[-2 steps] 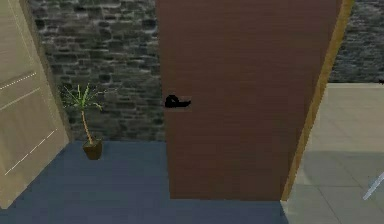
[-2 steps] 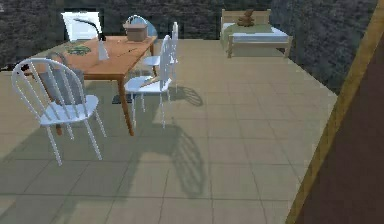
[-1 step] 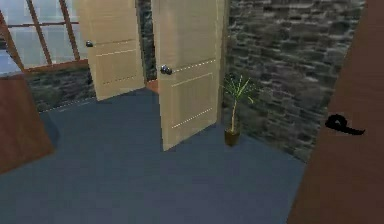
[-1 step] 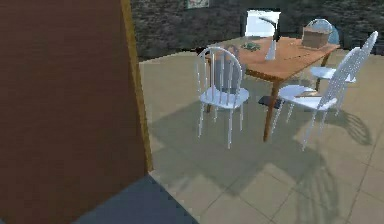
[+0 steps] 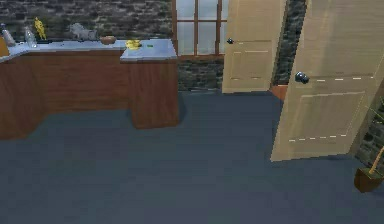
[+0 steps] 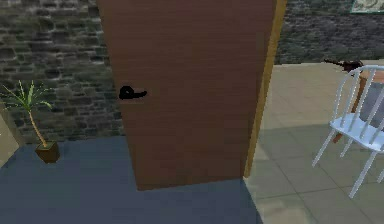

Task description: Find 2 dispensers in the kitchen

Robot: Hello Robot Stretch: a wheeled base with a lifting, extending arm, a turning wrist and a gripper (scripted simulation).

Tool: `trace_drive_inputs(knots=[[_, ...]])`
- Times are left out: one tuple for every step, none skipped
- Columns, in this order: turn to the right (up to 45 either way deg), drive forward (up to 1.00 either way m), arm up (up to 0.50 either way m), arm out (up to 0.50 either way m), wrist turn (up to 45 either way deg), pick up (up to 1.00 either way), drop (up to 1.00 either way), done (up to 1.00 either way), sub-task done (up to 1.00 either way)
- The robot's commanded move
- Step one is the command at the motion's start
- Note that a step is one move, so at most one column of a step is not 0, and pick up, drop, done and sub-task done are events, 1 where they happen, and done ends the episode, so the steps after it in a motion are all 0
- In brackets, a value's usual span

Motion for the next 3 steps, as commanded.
trace_drive_inputs(knots=[[0.0, 0.4, 0.0, 0.0, 0.0, 0.0, 0.0, 0.0, 0.0], [-45.0, 0.0, 0.0, 0.0, 0.0, 0.0, 0.0, 0.0, 0.0], [-3.0, 0.0, 0.0, 0.0, 0.0, 0.0, 0.0, 0.0, 0.0]])
